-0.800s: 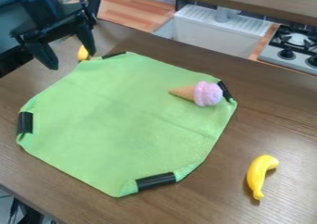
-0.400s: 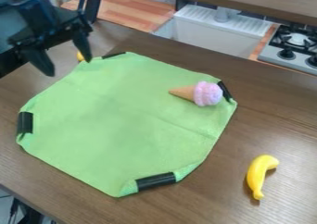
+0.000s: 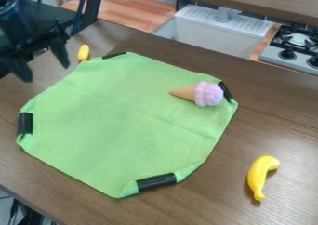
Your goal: Fold the cloth from bottom left to top right
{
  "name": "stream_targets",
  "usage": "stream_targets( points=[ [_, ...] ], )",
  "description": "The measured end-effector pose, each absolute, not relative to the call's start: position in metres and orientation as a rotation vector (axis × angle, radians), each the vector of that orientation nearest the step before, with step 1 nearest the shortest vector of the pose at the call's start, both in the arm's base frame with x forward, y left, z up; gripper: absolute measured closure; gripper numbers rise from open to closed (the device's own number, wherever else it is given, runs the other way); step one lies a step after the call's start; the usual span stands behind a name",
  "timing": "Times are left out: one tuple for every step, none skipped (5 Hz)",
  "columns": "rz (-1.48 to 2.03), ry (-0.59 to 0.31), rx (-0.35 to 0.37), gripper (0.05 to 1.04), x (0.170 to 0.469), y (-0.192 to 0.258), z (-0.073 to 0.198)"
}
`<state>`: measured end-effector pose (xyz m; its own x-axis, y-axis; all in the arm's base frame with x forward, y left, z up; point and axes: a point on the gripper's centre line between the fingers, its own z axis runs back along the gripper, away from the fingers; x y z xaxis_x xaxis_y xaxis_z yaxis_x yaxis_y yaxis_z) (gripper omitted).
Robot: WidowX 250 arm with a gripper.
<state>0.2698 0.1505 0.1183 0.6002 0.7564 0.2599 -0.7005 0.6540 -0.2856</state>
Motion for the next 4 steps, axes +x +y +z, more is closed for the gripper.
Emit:
stream_targets(
  points=[
    [0.825,-0.377,-0.086,0.083,0.258,0.161,0.106],
    [0.816,-0.392,-0.030,0.084,0.243,0.173,0.089],
    [0.770,-0.393,0.003,0.084,0.231,0.175,0.068],
    [0.746,-0.392,0.026,0.083,0.226,0.175,0.054]
  ],
)
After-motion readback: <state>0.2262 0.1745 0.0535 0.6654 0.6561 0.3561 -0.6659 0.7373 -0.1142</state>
